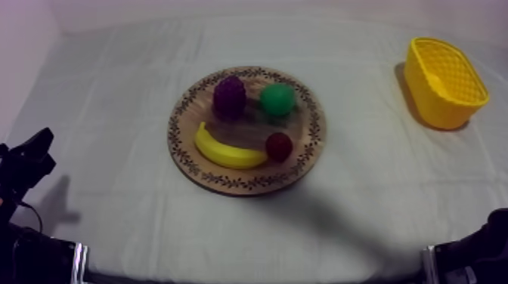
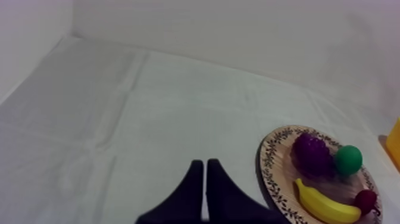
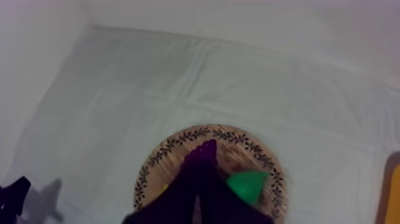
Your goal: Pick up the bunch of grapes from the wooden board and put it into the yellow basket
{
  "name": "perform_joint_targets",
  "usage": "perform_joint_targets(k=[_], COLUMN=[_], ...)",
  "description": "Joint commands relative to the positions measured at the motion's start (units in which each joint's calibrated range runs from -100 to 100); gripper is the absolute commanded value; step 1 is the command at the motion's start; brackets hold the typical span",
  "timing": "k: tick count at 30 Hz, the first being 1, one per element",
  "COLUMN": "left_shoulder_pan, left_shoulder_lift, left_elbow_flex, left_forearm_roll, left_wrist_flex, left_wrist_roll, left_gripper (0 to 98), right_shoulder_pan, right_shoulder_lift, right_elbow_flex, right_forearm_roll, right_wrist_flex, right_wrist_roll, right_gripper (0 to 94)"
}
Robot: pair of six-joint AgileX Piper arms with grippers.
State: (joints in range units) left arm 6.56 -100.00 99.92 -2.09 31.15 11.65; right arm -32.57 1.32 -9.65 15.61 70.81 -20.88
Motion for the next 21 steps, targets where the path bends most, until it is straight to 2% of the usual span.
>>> perform_joint_targets(k=[1, 21], left_shoulder_pan=[-0.01, -0.01], left_shoulder_lift=[0.0, 0.0], left_elbow_flex=[-0.04, -0.04], left_forearm_roll=[0.01, 0.01], left_wrist_flex=[-0.03, -0.03], left_wrist_roll=[0.0, 0.0], left_gripper=[0.1, 0.1], right_shoulder_pan=[0.02, -0.91], right_shoulder_lift=[3.31, 18.79], right_elbow_flex=[-3.03, -9.45], right_forearm_roll=[0.25, -1.01], right_wrist_flex=[1.47, 8.54], right_wrist_roll=[-1.08, -3.48], right_gripper=[0.3, 0.4])
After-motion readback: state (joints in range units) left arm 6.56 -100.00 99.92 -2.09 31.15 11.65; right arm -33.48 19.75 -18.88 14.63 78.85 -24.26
